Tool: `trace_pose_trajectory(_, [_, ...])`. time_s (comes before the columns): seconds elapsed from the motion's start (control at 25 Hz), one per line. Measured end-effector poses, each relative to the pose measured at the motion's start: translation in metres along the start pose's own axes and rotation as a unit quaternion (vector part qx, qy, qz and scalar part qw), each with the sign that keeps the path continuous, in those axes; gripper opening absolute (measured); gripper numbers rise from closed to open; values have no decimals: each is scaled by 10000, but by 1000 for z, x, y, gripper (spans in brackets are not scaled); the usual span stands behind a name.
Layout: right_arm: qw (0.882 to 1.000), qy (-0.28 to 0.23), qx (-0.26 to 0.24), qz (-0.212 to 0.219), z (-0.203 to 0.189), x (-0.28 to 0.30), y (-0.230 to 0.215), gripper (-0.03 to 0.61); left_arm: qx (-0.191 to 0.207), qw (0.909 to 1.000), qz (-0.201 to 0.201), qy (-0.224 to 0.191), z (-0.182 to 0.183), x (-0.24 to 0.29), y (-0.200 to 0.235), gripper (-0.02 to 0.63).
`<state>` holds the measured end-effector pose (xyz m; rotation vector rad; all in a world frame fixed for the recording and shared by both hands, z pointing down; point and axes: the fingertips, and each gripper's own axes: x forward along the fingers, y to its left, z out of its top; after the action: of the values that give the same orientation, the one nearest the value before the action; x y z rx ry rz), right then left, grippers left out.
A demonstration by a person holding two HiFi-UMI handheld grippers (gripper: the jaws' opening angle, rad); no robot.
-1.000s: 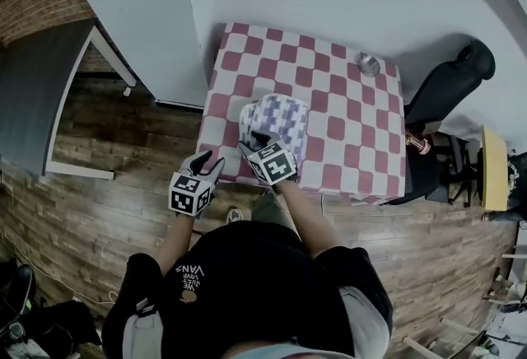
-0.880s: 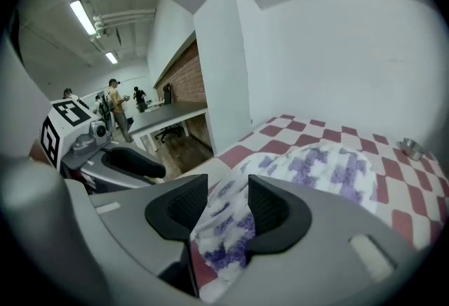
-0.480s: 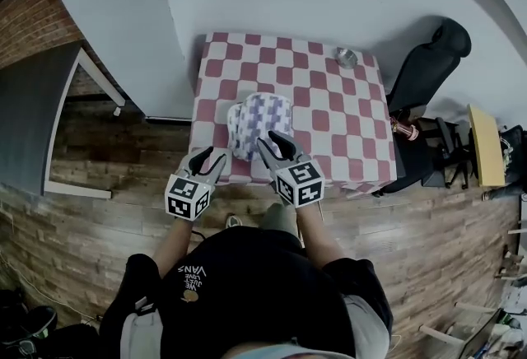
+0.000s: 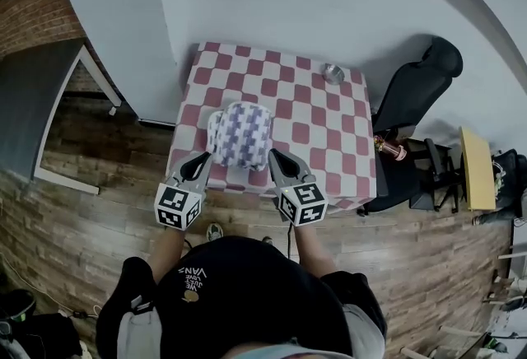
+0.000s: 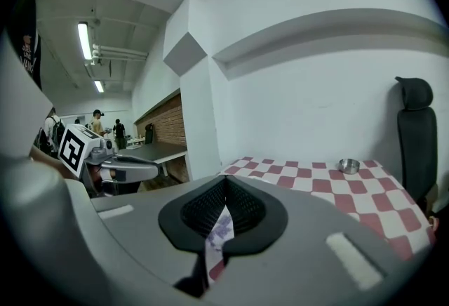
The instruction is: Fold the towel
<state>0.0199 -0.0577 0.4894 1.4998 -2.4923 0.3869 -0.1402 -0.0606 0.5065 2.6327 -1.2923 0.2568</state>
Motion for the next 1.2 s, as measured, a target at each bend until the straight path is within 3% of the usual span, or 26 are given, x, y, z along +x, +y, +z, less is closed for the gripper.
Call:
trace_pose_trajectory(0.32, [9983, 394, 102, 409, -26, -38, -28, 6, -6, 9988, 498, 6, -3, -4, -49, 3])
trace_pose_trajectory(0.64, [9965, 512, 90, 647, -38, -72, -51, 5, 63, 9972, 740, 37, -5, -11, -97, 3])
trace_pose_trajectory(1.2, [9928, 735, -130, 933, -59, -106, -80, 5, 63, 9919, 1254, 188, -21, -18, -142, 3])
